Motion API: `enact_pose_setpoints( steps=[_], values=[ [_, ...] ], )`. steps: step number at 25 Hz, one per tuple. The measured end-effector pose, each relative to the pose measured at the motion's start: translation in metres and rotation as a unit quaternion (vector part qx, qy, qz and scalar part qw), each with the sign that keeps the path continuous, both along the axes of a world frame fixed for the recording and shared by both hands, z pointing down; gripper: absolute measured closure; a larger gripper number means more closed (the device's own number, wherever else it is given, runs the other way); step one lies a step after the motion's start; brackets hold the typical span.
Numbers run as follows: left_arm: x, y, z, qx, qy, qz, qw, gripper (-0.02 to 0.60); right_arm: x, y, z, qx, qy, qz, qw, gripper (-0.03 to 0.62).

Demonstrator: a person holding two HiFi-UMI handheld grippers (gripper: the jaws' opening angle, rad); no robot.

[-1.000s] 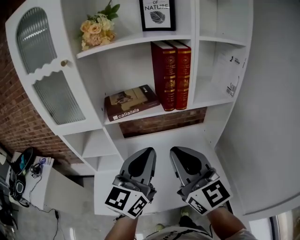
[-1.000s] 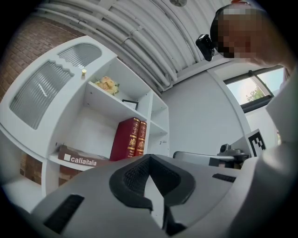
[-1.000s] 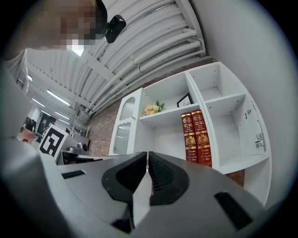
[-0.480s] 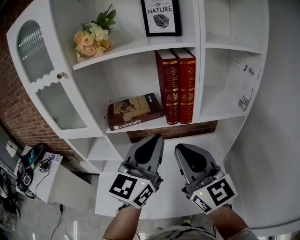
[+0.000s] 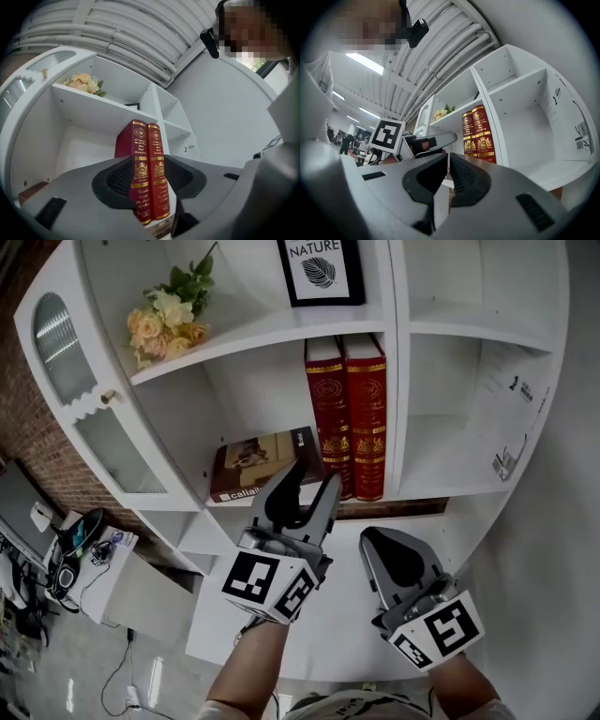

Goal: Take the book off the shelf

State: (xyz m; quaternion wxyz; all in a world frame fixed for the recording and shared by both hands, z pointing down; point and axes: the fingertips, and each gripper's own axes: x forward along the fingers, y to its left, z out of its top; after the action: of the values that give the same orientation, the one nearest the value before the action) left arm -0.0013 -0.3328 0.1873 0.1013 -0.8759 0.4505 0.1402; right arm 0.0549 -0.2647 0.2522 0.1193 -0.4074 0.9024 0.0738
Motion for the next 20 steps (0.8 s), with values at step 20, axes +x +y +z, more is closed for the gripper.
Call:
enact_pose_setpoints(
  steps=[20],
  values=[
    [-0.007,-0.082,0.009,-0.018,-0.008,-0.011,0.9997,0.331,0.009,-0.021,0.004,-0.003,0.0,0.023,1.0,0.576]
  ],
)
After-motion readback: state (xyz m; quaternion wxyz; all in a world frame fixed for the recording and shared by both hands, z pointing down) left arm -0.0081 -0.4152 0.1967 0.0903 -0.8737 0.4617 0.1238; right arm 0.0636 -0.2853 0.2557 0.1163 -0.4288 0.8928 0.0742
